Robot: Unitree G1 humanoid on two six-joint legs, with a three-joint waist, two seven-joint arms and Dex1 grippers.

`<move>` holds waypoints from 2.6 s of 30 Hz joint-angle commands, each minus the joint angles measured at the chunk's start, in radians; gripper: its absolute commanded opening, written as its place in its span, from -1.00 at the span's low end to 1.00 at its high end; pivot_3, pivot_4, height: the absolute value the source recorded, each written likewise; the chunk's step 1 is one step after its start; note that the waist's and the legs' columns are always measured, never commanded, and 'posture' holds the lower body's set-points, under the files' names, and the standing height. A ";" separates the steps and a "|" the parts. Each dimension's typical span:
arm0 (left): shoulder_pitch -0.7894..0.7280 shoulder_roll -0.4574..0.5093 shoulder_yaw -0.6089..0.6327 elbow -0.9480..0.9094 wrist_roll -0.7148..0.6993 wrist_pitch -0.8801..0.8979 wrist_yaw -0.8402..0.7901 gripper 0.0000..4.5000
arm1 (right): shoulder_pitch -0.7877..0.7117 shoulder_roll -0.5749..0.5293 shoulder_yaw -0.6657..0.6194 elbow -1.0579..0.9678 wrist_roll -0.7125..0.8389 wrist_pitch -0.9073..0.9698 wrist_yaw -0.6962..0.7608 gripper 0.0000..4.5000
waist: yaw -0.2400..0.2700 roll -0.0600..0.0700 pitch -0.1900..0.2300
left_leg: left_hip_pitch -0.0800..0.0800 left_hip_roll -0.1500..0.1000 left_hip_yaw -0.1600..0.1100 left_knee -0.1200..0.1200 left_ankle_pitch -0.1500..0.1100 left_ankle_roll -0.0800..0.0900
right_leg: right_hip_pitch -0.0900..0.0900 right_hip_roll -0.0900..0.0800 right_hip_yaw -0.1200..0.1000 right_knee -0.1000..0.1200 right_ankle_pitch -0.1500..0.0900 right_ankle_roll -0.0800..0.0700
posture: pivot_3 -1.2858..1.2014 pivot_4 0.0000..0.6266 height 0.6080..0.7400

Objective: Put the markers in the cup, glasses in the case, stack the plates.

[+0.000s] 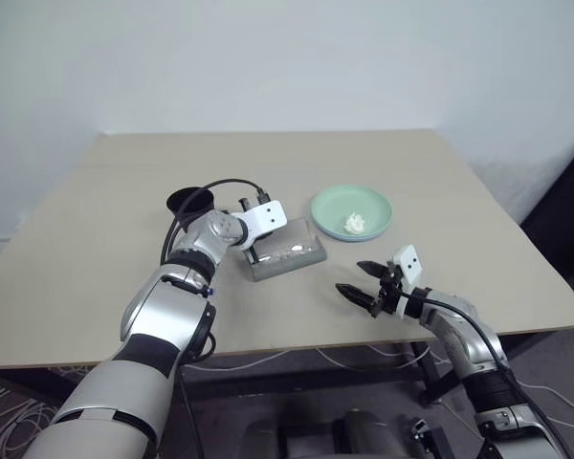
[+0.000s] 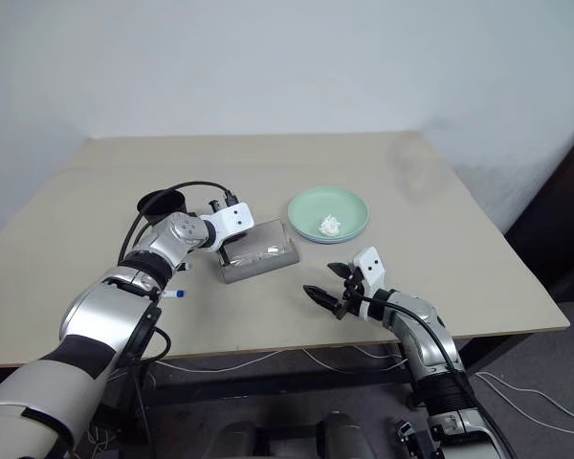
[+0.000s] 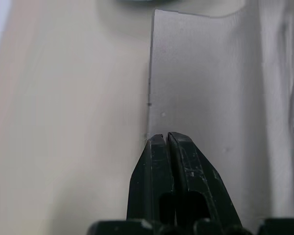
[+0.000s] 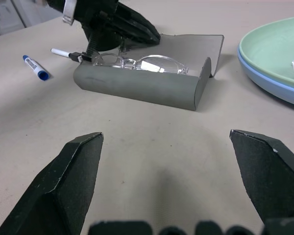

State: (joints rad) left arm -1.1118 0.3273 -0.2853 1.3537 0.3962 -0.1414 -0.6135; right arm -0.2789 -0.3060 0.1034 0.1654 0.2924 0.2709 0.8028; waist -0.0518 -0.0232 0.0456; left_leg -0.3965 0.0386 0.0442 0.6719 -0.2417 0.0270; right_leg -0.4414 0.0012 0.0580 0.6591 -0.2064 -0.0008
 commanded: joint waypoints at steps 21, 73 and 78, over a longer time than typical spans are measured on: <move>-0.083 0.008 0.072 -0.005 -0.002 0.034 0.188 -0.87 | -0.035 0.009 0.001 0.000 -0.012 -0.016 -0.003 1.00 | 0.000 -0.001 0.000 | 0.000 -0.001 0.000 0.000 0.000 0.000 | 0.000 0.000 0.000 0.000 0.000 0.000 | 0.03 -1.00 1.00; 0.063 0.052 0.060 -0.207 -0.119 0.048 -0.598 -0.99 | -0.051 0.026 0.019 0.029 -0.022 -0.019 -0.006 1.00 | -0.001 -0.001 0.000 | 0.000 -0.001 0.000 0.001 -0.001 0.001 | 0.000 -0.001 0.001 0.000 0.000 0.001 | 0.03 -1.00 1.00; 0.104 0.057 0.034 -0.247 -0.122 0.067 -0.599 -0.99 | -0.050 0.027 0.021 0.026 -0.021 -0.017 -0.008 1.00 | -0.001 -0.001 0.000 | 0.000 -0.002 0.000 0.003 -0.001 0.002 | 0.002 -0.001 0.002 0.000 0.000 0.001 | 0.03 -1.00 1.00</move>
State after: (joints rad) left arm -1.0253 0.3807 -0.2265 1.1198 0.2626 -0.0851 -1.1975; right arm -0.3077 -0.2799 0.1377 0.2134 0.2705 0.2678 0.7927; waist -0.0524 -0.0243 0.0453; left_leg -0.3963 0.0369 0.0445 0.6748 -0.2432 0.0292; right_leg -0.4396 0.0000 0.0597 0.6592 -0.2066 0.0007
